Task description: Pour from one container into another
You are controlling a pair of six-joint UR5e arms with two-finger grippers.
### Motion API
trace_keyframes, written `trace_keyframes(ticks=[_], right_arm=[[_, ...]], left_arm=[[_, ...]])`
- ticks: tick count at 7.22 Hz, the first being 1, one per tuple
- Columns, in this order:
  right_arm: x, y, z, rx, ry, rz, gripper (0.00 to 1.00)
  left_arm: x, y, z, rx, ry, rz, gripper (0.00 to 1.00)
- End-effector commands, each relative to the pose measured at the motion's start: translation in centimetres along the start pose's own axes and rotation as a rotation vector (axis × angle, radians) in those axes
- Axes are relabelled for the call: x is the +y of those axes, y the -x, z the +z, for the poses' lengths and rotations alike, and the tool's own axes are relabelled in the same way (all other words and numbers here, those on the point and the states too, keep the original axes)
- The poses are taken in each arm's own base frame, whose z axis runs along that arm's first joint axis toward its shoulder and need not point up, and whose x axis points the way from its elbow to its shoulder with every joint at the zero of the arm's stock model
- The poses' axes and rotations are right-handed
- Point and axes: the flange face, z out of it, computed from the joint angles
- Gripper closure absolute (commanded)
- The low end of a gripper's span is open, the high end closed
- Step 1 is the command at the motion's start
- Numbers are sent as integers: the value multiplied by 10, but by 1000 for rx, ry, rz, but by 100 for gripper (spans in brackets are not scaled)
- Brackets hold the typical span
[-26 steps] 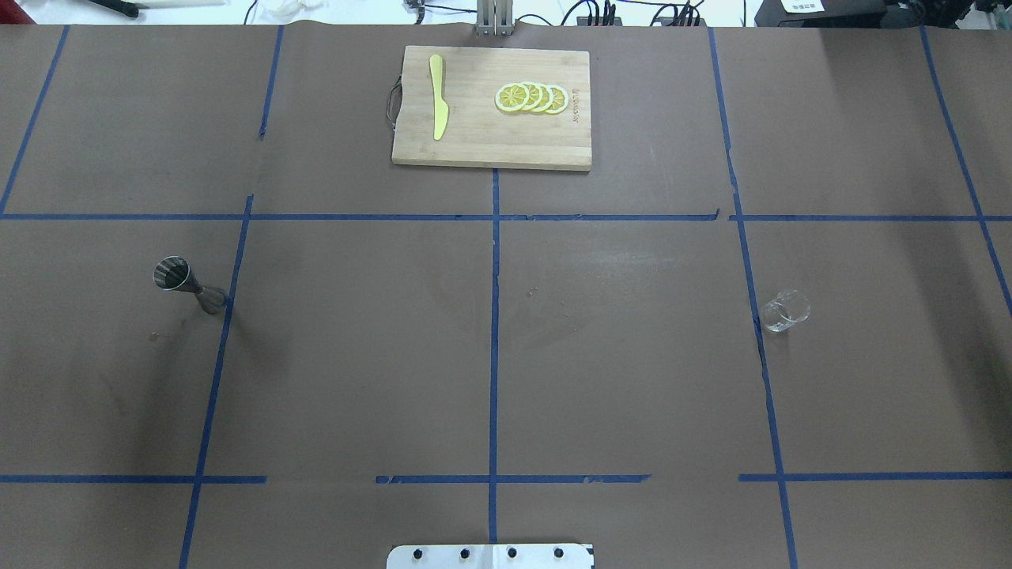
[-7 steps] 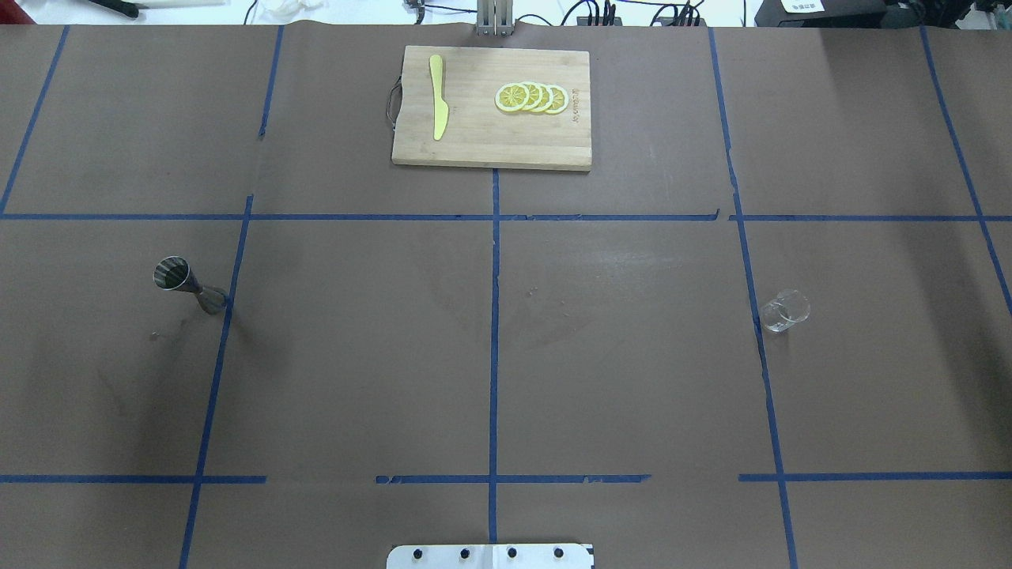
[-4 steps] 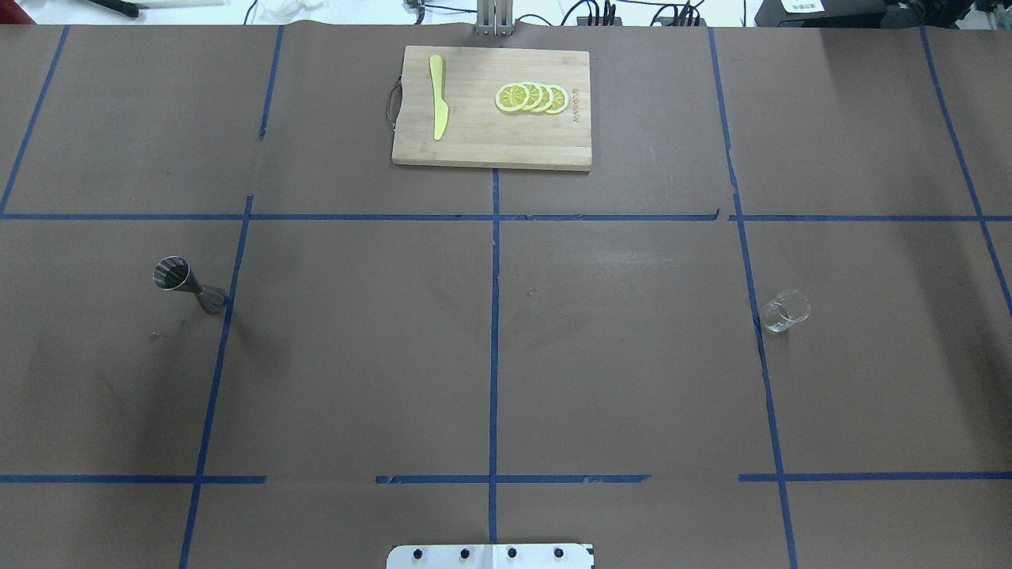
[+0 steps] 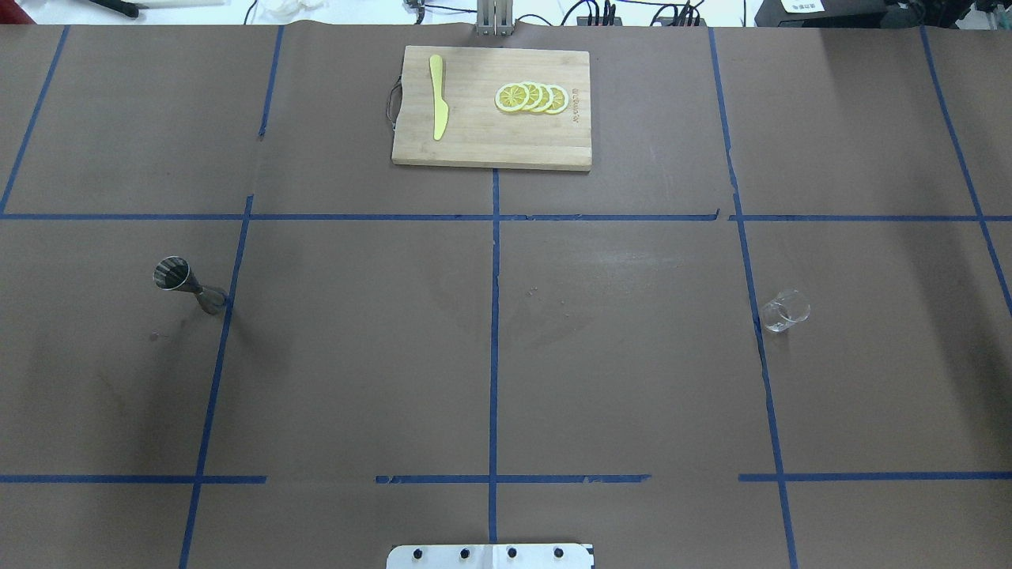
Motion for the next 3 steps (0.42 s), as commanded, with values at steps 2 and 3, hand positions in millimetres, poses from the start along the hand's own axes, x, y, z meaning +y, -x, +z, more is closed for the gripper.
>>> trace_keyframes(ticks=[2, 3], right_arm=[[0, -1, 1, 0, 2, -5, 0], [0, -2, 1, 0, 3, -4, 0]], left_arm=[[0, 0, 0, 0, 0, 0, 0], [0, 0, 0, 0, 0, 0, 0]])
